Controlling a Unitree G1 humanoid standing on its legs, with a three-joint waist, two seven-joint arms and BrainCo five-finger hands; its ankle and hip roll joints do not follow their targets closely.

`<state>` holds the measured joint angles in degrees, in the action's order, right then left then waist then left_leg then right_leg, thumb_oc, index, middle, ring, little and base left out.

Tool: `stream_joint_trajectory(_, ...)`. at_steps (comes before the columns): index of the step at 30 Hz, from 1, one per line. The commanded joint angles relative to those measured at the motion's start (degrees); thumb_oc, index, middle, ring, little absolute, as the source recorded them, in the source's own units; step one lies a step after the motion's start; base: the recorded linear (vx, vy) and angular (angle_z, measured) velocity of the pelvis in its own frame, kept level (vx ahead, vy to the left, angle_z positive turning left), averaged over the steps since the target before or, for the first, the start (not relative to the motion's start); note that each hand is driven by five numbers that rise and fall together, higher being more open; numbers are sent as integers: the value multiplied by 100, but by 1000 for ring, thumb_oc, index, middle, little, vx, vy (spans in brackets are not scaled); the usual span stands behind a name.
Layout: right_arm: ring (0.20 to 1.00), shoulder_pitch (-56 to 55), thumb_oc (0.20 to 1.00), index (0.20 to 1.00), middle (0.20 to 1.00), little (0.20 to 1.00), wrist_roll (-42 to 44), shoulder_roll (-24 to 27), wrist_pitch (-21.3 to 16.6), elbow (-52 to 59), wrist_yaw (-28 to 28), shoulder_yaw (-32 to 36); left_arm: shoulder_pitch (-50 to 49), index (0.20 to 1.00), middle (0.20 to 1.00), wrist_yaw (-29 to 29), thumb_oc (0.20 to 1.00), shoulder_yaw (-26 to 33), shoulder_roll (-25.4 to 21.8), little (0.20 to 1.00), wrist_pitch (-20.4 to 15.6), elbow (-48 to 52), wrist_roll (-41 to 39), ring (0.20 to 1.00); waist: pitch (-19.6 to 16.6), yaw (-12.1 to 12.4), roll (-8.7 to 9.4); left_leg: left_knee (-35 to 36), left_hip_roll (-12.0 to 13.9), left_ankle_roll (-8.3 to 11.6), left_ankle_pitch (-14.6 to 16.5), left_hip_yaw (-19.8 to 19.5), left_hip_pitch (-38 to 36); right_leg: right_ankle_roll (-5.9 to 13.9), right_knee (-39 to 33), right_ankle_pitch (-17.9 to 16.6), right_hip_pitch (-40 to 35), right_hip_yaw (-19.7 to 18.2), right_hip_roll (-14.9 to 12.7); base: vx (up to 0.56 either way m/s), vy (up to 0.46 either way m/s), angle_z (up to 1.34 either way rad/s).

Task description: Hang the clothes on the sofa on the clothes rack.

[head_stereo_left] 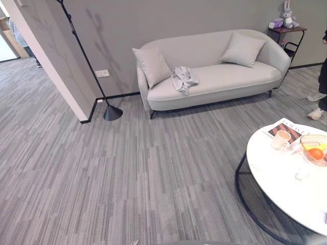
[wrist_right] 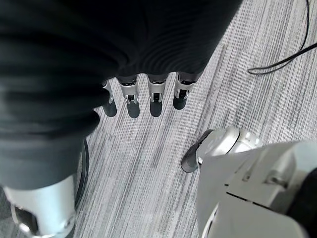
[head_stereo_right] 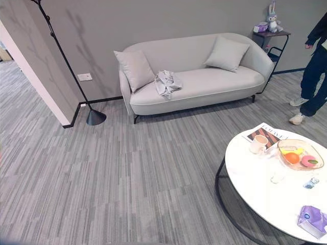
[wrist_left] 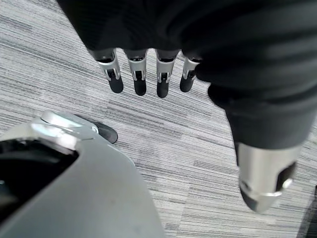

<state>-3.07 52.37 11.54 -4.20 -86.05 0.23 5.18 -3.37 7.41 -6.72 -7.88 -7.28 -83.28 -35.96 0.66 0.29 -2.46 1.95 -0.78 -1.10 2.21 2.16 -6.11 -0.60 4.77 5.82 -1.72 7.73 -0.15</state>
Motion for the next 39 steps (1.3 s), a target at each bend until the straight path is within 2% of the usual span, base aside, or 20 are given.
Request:
stream_joint_trajectory(1, 1000, 271, 1000, 1000, 1000, 1000, -23, -47, 38, -452, 50, 159, 319, 1000, 1000, -4, 1000, 118, 235, 1000, -111, -318, 324, 1000, -155, -119, 233, 305, -127, 143, 81, -130, -150, 641, -971, -702, -519, 120, -505, 8, 37, 4)
stream_joint_trajectory(13, 1000, 218, 1000, 1000, 1000, 1000, -310, -19, 31, -347, 137, 21, 299, 1000, 1000, 119, 1000, 28, 202, 1000, -120, -258, 414, 1000, -122, -202, 222, 305, -244, 20, 145, -92, -199, 695, -640, -670, -406, 16, -618, -4, 50, -3)
stream_joint_trajectory(15, 1000, 221, 1000, 1000, 1000, 1000, -347, -24, 27, -326, 145, 3, 293, 1000, 1000, 102, 1000, 23, 187, 1000, -131, -277, 468, 1000, -104, -202, 217, 305, -263, -10, 148, -86, -192, 707, -499, -651, -328, 6, -638, -35, 62, -3)
stream_joint_trajectory(18, 1000, 290, 1000, 1000, 1000, 1000, -520, -35, 17, -279, 152, -56, 327, 1000, 1000, 74, 1000, 24, 175, 1000, -133, -287, 553, 1000, 74, -177, 171, 305, -295, -96, 181, 2, -204, 828, 109, -726, 72, 24, -725, -85, 75, -10)
stream_joint_trajectory(19, 1000, 334, 1000, 1000, 1000, 1000, -493, -44, 28, -279, 165, -54, 338, 1000, 1000, 72, 1000, 41, 163, 1000, -120, -303, 580, 1000, 178, -127, 135, 305, -275, -132, 187, 96, -235, 922, 623, -806, 338, 204, -829, -65, 57, -31)
stream_joint_trajectory(20, 1000, 337, 1000, 1000, 1000, 1000, -492, -43, 28, -280, 165, -53, 342, 1000, 1000, 72, 1000, 42, 163, 1000, -120, -304, 581, 1000, 177, -122, 140, 305, -282, -136, 186, 102, -228, 926, 660, -791, 364, 193, -839, -29, 76, -34)
stream_joint_trajectory(21, 1000, 335, 1000, 1000, 1000, 1000, -472, -63, 21, -290, 169, -38, 342, 1000, 1000, 64, 1000, 40, 160, 1000, -111, -335, 615, 1000, 230, -91, 116, 305, -270, -151, 217, 170, -301, 1001, 1083, -980, 563, 497, -1032, 5, 38, -22)
stream_joint_trajectory(22, 1000, 336, 1000, 1000, 1000, 1000, -472, -63, 20, -290, 168, -37, 343, 1000, 1000, 64, 1000, 40, 160, 1000, -111, -336, 615, 1000, 228, -93, 121, 305, -279, -156, 214, 168, -295, 1006, 1109, -971, 580, 494, -1044, 24, 48, -25)
stream_joint_trajectory(23, 1000, 327, 1000, 1000, 1000, 1000, -454, -66, 20, -290, 166, -19, 344, 1000, 1000, 60, 1000, 24, 164, 1000, -103, -346, 634, 1000, 239, -89, 117, 305, -283, -158, 235, 212, -333, 1027, 1194, -1066, 635, 669, -1175, 74, -7, -23)
stream_joint_trajectory(24, 1000, 324, 1000, 1000, 1000, 1000, -408, -61, 14, -291, 138, 10, 355, 1000, 1000, 57, 1000, 8, 151, 1000, -96, -353, 680, 1000, 210, -84, 130, 305, -268, -140, 289, 264, -379, 995, 1002, -1087, 660, 884, -1301, 114, -37, -23)
stream_joint_trajectory(25, 1000, 328, 1000, 1000, 1000, 1000, -371, -52, 16, -292, 126, 27, 360, 1000, 1000, 60, 1000, -1, 137, 1000, -93, -357, 694, 1000, 198, -101, 136, 305, -253, -119, 308, 243, -396, 959, 779, -1069, 675, 883, -1268, 139, -78, -23)
stream_joint_trajectory(28, 1000, 364, 1000, 1000, 1000, 1000, -278, -49, 12, -275, 84, 6, 379, 1000, 1000, 31, 1000, -23, 125, 1000, -119, -347, 686, 1000, 194, -195, 209, 305, -269, -60, 424, 138, -522, 1000, -128, -1347, 821, 515, -1098, 216, -110, -20)
stream_joint_trajectory(29, 1000, 396, 1000, 1000, 1000, 1000, -196, -73, 44, -259, 68, 24, 418, 1000, 1000, 4, 1000, -19, 116, 1000, -143, -319, 691, 1000, 253, -247, 225, 305, -211, 6, 623, 69, -792, 1163, -885, -1745, 1121, 253, -1082, 308, -112, -8)
stream_joint_trajectory(30, 1000, 397, 1000, 1000, 1000, 1000, -195, -72, 44, -259, 67, 24, 418, 1000, 1000, 3, 1000, -19, 117, 1000, -142, -318, 691, 1000, 259, -244, 213, 305, -198, 8, 633, 73, -803, 1162, -891, -1745, 1107, 256, -1068, 435, -139, 0)
stream_joint_trajectory(31, 1000, 389, 1000, 1000, 1000, 1000, -148, -112, 79, -256, 83, 60, 446, 1000, 1000, -4, 1000, -5, 119, 1000, -154, -315, 681, 1000, 286, -286, 205, 305, -147, 53, 755, -43, -1016, 1250, -977, -1742, 1466, 150, -1132, 208, -56, 6)
stream_joint_trajectory(37, 1000, 292, 1000, 1000, 1000, 1000, -74, -182, 139, -306, 127, 161, 426, 1000, 1000, 32, 1000, -16, 153, 1000, -113, -385, 760, 1000, 220, -415, 199, 305, 32, 171, 1147, -291, -1613, 1361, -977, -1834, 1788, 162, -1218, 429, -128, 34)
stream_joint_trajectory(38, 1000, 135, 1000, 1000, 1000, 1000, -45, -93, 187, -458, 143, 315, 416, 1000, 1000, 37, 1000, 31, 138, 1000, -110, -473, 817, 1000, 34, -512, 287, 305, 185, 225, 1324, -591, -1749, 1314, -977, -2038, 1562, -139, -1125, 724, -323, 98)
stream_joint_trajectory(39, 1000, 93, 1000, 1000, 1000, 1000, -134, -12, 195, -551, 109, 313, 389, 1000, 1000, 33, 1000, 63, 138, 1000, -101, -441, 730, 1000, -33, -539, 237, 305, 471, 317, 1305, -619, -1841, 1260, -907, -2121, 1546, -154, -993, 844, -403, 100)
